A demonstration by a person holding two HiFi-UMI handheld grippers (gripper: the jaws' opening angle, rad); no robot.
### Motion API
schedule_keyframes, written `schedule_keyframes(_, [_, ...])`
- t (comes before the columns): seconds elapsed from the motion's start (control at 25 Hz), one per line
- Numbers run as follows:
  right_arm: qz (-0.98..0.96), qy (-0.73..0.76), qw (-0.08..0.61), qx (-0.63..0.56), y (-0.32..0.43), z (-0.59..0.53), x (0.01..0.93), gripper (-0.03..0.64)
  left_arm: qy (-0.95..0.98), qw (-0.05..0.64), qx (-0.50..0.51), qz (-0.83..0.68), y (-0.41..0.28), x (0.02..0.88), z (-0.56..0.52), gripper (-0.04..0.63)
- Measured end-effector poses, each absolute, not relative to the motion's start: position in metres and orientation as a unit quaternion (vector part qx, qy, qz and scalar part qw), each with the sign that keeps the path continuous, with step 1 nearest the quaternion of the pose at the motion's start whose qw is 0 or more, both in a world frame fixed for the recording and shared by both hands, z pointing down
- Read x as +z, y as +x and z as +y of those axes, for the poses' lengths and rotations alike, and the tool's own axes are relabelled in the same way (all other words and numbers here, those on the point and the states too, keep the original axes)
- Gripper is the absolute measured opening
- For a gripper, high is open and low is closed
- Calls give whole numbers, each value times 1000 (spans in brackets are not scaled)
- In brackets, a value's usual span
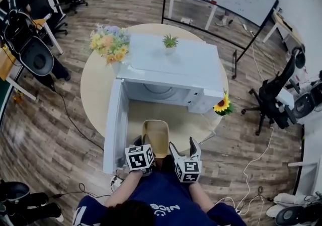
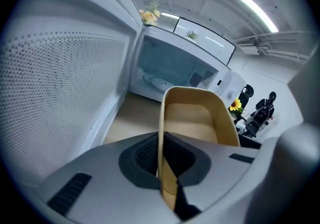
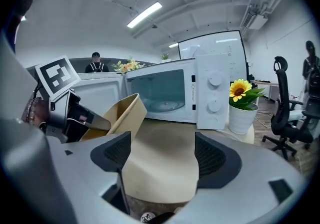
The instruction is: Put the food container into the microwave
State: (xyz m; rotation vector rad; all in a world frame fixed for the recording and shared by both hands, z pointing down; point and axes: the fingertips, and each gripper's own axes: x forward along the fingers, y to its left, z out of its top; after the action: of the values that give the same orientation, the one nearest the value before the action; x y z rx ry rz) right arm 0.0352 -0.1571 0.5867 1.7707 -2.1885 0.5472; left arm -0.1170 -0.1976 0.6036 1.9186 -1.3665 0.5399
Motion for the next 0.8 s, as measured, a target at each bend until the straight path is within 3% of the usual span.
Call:
schedule_keyframes(0.48, [-802,544,154,192,43,-211,585,390,686,356,193,-604,-121,592,-243,5])
schedule_keyframes(0.8, [-814,527,162,181,45,-239,590,383,645,403,157,-630,-132,603,-291,5])
